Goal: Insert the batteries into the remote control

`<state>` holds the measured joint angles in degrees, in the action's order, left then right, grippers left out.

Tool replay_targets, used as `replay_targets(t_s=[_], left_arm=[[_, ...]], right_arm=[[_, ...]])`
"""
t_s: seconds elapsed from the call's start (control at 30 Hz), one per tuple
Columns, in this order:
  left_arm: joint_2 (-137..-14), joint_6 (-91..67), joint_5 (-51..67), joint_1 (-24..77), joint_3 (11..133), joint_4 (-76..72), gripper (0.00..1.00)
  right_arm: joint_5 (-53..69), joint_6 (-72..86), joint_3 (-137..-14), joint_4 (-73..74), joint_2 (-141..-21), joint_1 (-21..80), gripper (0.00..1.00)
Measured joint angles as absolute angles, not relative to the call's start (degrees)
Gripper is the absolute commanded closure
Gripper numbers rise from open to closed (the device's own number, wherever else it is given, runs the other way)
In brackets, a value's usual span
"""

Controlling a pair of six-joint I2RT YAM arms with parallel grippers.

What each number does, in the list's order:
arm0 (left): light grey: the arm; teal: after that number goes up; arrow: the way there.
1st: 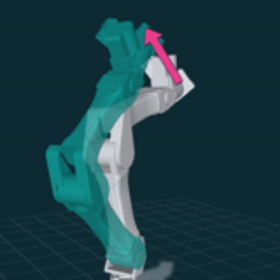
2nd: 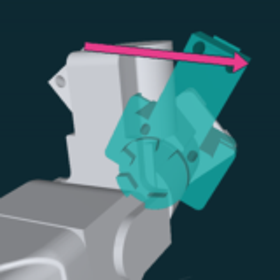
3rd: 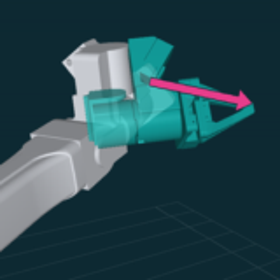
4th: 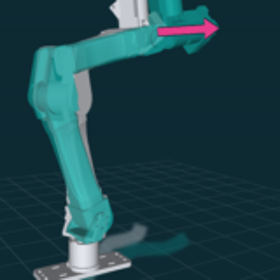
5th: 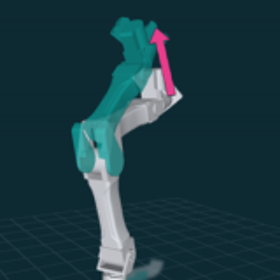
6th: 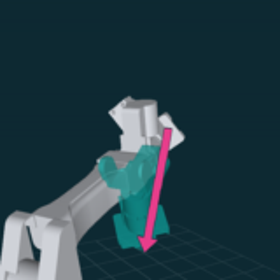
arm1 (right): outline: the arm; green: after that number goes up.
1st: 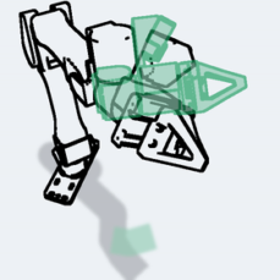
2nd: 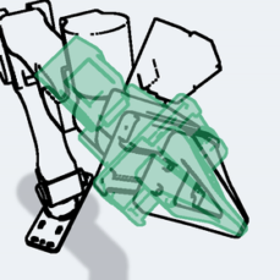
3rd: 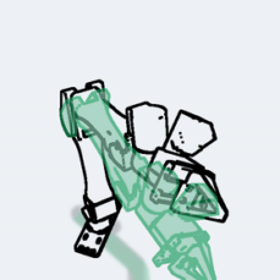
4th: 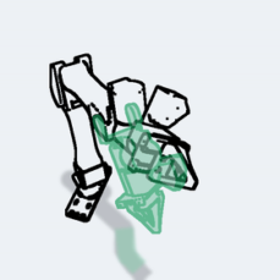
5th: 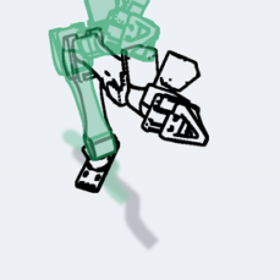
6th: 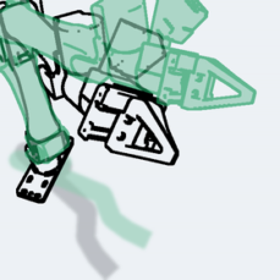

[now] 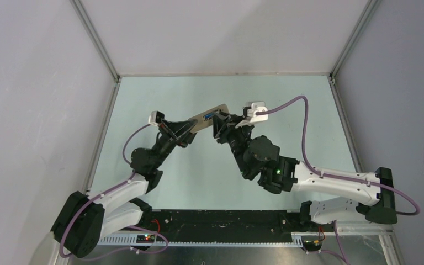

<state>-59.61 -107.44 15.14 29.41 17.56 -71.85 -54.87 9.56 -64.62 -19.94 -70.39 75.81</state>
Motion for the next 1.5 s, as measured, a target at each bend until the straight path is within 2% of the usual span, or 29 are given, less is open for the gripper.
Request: replay_targets(t_s=[0.2,0.43,0.57,0.7,1.03,1.5], left_arm=[[-59.81,-107.42,15.14,29.41,17.56,-71.85,1.00],[-59.92,-107.37,15.18,29.41,17.56,-72.14,1.00],[-60.71,-105.36,17.28,29.36,17.96,-72.05,1.00],[-64.90,-103.28,24.03,29.34,21.74,-71.72,1.00],[-70.37,-102.52,35.40,29.34,23.88,-71.46,1.00],[-79.66,-103.61,42.54,29.41,23.88,-76.25,1.00]], right_arm=[[-53.93,13.47,-64.62,-16.08,-67.53,74.32,0.52],[-53.36,17.87,-64.69,-9.72,-65.14,73.10,0.45],[-49.84,21.50,-67.11,-1.30,-63.70,70.98,0.40],[-45.06,25.89,-70.74,9.04,-61.93,68.34,0.39],[-35.83,36.77,-79.13,36.56,-60.69,64.12,0.54],[-27.88,45.50,-82.41,52.64,-67.42,63.51,0.73]])
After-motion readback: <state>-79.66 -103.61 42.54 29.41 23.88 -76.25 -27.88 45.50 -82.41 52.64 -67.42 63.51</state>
